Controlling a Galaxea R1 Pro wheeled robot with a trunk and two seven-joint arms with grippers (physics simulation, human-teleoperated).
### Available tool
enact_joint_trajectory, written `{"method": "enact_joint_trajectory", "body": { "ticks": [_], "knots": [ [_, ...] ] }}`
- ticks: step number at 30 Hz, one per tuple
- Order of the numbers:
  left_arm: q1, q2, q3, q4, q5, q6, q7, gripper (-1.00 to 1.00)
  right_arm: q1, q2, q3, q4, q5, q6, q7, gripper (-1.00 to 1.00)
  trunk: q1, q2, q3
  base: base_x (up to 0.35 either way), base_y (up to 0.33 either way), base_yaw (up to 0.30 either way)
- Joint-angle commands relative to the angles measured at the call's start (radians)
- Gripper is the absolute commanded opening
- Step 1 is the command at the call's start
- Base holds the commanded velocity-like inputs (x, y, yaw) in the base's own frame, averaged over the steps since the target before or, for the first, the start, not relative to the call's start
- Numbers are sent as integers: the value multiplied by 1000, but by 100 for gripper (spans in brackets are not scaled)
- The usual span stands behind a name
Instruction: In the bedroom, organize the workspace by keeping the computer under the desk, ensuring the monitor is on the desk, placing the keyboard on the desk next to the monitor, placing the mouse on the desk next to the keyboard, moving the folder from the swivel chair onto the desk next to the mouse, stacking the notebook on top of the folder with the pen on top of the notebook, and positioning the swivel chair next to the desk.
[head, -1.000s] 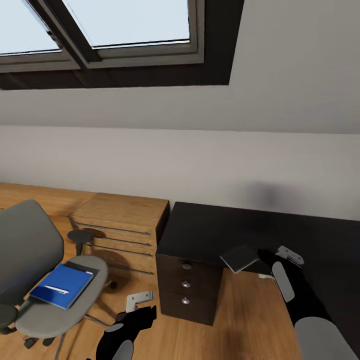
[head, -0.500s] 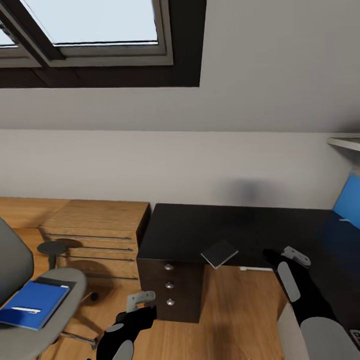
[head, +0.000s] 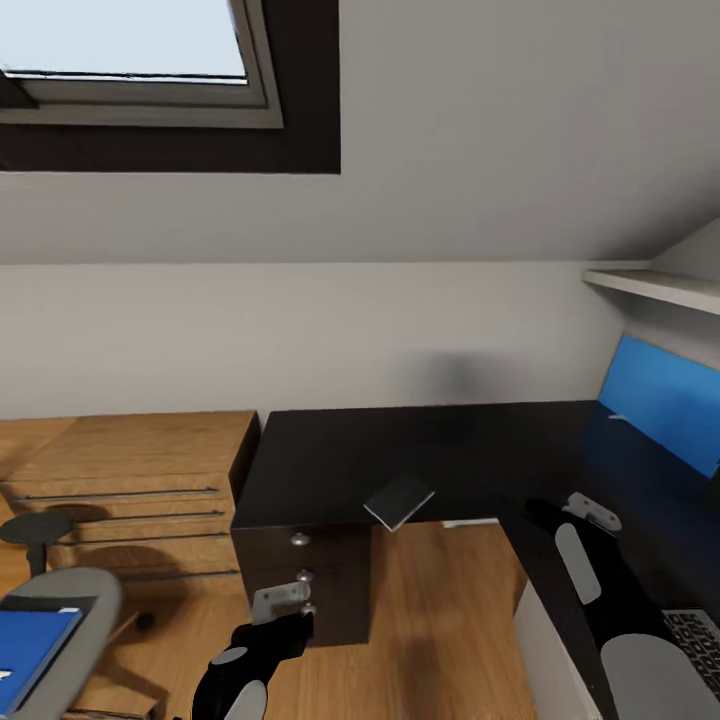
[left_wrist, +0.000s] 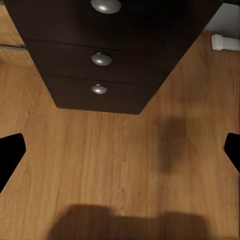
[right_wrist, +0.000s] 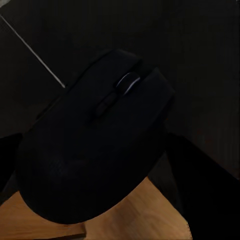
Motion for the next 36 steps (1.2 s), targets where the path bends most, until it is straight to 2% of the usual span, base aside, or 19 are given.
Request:
{"method": "enact_joint_trajectory", "body": {
  "ticks": [1,11,36],
  "knots": [
    [-1,1,-3,-2,9,1,10,100,-1,0,1,-2,-10,3,-8,-100,0,-2,-2,0,0,-287],
    [-1,1,-2,-2,9,1,9,100,-1,0,1,-2,-10,3,-10,-100,0,-2,-2,0,0,-226],
    [-1,1,-1,-2,8,1,8,100,-1,1,2,-2,-10,3,-12,-100,0,-2,-2,0,0,-6]
  ]
}}
